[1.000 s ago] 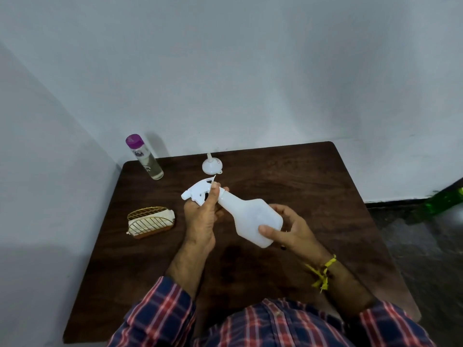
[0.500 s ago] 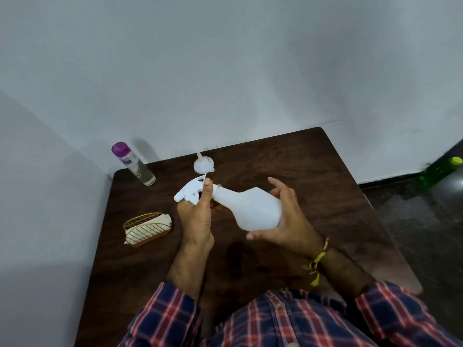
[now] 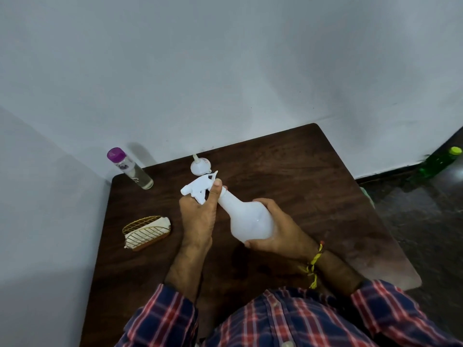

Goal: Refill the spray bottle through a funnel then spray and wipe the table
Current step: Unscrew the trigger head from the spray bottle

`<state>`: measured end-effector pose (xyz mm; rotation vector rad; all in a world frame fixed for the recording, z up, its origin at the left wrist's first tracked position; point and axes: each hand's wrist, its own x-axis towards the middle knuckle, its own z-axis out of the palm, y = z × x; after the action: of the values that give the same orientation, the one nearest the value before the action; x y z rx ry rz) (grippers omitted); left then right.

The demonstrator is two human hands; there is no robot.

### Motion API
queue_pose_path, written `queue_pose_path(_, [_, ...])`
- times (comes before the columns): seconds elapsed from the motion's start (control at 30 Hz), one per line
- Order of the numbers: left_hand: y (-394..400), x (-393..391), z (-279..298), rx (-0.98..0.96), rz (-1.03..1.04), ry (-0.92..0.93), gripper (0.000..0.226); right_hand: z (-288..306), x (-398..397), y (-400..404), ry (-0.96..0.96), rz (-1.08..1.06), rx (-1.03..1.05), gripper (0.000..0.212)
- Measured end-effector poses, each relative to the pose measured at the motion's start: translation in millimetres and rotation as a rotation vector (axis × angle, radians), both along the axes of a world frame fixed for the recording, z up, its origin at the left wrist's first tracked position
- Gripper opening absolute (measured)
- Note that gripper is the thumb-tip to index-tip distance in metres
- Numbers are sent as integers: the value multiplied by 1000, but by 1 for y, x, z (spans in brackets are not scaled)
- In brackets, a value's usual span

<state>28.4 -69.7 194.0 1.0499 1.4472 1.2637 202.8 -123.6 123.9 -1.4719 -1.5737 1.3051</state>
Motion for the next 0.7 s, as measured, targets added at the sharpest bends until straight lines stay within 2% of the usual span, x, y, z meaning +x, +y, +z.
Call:
queue_pose_path(0.07, [-1, 3, -1, 9, 63, 13, 26, -1, 0, -1, -194, -118, 195, 100])
queue_pose_path(0.13, [0, 6, 2, 38, 187, 14, 37, -7, 3, 0, -453, -252, 471, 90])
queue_pose_path(0.2, [6, 3, 8, 87, 291, 14, 33, -17, 9, 1, -529, -308, 578, 85])
queue_pose_path(0.33, [21, -9, 20, 144, 287, -19, 33, -36, 16, -3, -399, -282, 501, 88])
queue_pose_path(0.53, [53, -32, 19, 89, 370, -51, 42, -68, 47, -9, -387, -230, 444, 92])
queue_pose_path(0.7, [76, -36, 11, 39, 386, 15, 19, -78, 69, -23, -346, -294, 331, 91])
